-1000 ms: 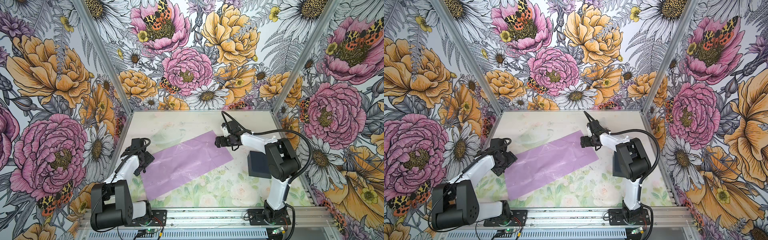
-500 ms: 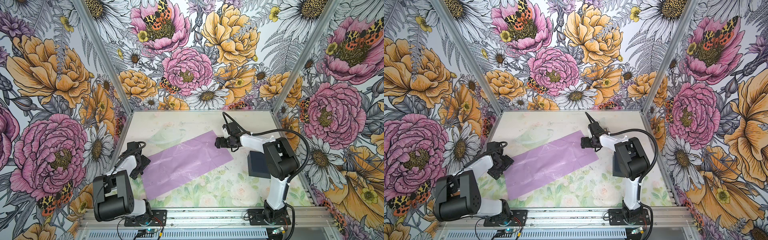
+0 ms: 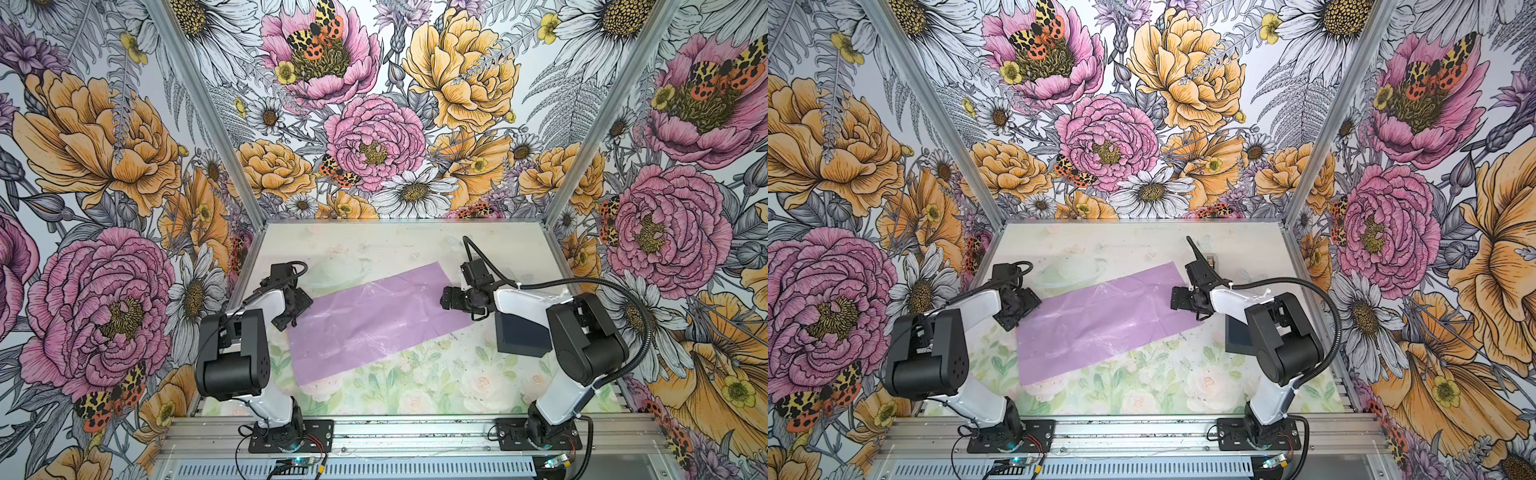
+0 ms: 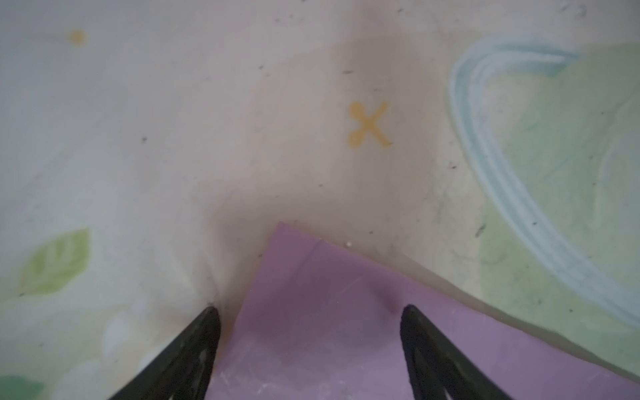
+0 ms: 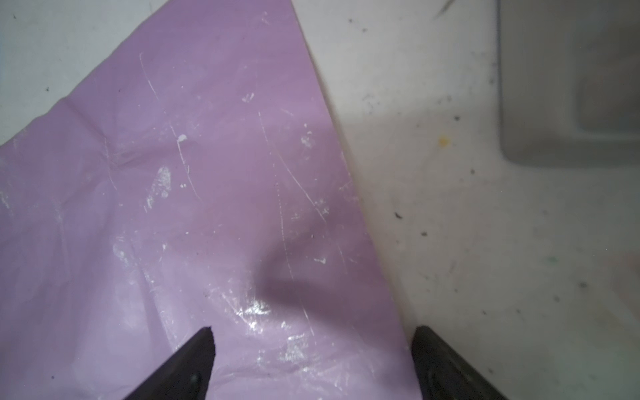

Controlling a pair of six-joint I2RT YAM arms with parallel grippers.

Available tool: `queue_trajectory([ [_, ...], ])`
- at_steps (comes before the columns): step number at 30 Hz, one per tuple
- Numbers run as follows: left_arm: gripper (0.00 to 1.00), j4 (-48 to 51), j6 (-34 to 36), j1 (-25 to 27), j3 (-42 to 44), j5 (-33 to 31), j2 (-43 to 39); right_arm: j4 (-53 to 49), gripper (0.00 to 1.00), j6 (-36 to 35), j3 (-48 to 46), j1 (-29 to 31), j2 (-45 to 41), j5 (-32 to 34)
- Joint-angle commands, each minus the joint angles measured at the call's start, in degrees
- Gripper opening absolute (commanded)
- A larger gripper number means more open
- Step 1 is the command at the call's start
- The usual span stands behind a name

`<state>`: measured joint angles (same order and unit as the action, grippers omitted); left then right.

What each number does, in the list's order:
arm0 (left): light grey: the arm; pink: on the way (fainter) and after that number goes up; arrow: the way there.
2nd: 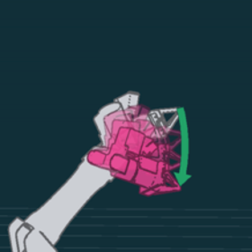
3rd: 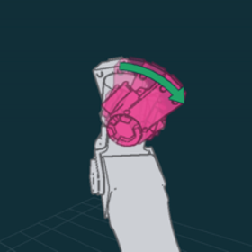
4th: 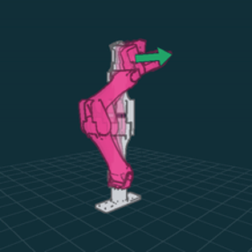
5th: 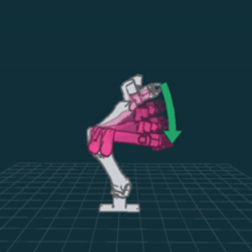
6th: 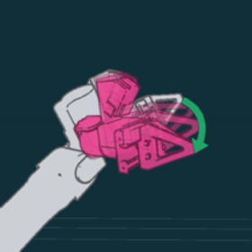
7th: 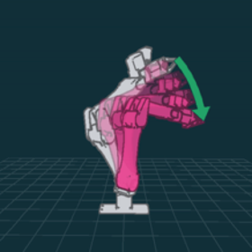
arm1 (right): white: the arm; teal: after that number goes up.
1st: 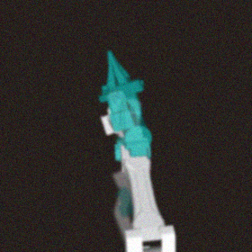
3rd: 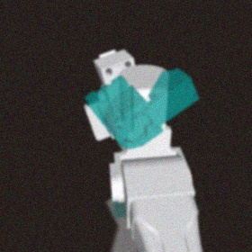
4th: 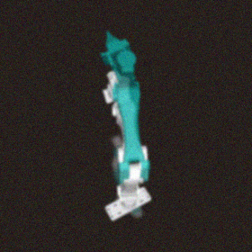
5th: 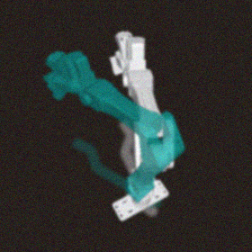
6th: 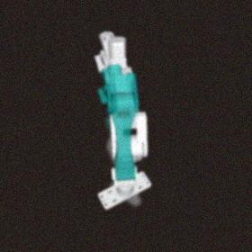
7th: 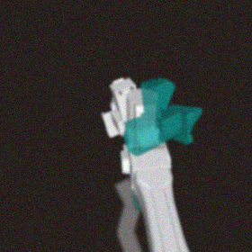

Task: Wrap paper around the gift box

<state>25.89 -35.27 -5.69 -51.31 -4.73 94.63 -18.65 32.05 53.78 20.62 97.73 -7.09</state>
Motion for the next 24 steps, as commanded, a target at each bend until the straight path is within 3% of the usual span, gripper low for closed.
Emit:
queue_trajectory([
  [1, 0.81, -0.56, 1.38, 1.99, -3.24, 6.93, 5.3, -3.84, 0.91, 5.26, -3.44, 0.05, -3.32, 1.31],
  [7, 0.81, 0.63, 3.82, 4.1, -12.72, 6.85, 12.27, -5.15, 0.93, 8.55, -6.58, -2.08, -11.31, 0.65],
  [12, 0.83, 5.34, 7.1, 3.56, -16.75, 2.53, 10.24, -13.8, 0.94, 4.79, -4.11, -4.87, -14.67, 1.14],
  [18, 0.83, 6.72, 7.36, 0.91, -7.79, 3.53, -3.59, -16.23, 0.93, 3.29, -4.48, -5.06, -15.1, -2.34],
  [24, 0.84, 6.63, 5.71, 0.22, 0.86, 5.23, -12.95, -15.98, 0.93, 2.83, -4.47, -3.23, -11.74, -0.52],
])
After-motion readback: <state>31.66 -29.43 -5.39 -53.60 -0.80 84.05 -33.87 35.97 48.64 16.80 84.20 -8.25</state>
